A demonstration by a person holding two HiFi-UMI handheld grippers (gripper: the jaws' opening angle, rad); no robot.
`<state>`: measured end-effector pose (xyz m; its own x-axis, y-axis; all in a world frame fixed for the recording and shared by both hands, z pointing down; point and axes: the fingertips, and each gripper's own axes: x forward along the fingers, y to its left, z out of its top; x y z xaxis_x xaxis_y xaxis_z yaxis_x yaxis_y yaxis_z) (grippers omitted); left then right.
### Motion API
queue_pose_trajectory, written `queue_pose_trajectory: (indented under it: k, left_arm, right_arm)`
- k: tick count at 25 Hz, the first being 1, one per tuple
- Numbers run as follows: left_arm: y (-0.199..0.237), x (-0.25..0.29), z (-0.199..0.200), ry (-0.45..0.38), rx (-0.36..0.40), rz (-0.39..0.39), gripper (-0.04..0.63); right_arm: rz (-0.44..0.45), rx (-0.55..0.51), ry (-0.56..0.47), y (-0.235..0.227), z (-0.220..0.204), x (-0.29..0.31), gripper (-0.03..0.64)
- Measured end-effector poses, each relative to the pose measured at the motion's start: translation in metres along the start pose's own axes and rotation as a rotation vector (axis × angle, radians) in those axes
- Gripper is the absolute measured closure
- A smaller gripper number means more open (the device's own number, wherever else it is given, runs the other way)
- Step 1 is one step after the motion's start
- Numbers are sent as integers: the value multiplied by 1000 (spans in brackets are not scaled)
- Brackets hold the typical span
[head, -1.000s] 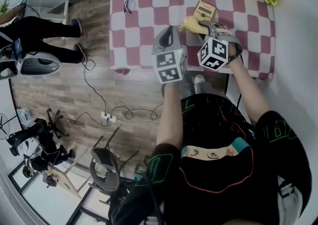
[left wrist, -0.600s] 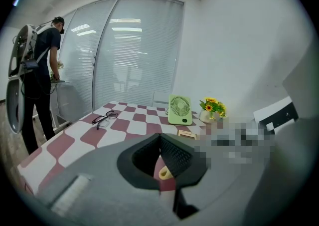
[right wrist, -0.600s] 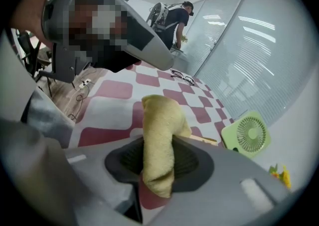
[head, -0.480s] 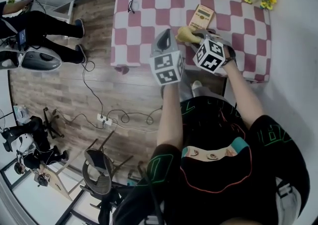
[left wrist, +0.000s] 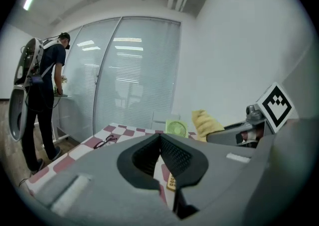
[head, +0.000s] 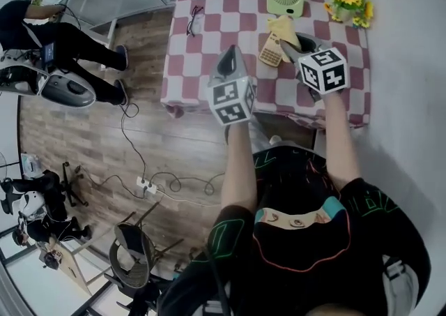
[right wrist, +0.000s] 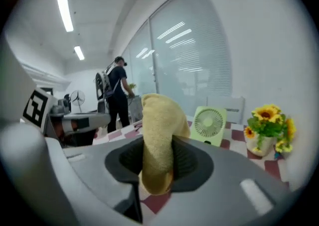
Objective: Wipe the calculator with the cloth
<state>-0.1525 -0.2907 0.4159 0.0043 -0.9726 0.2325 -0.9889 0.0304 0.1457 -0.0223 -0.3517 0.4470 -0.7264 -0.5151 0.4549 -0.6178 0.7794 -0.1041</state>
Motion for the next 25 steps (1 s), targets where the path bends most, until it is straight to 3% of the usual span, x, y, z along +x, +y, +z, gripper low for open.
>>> queue_pose_trajectory:
  k: [6, 12, 25]
  left_arm:
    - [-28, -8, 41, -91, 49, -47, 586]
    - [-45, -12, 67, -139, 106, -82, 586]
    - [-67, -7, 83, -152, 152, -127, 586]
  right_arm:
    - [-108, 104, -201, -36, 37, -60, 495]
    - [-159, 156, -267, -55, 47, -85, 495]
    - [-224, 107, -360, -70, 67, -116, 495]
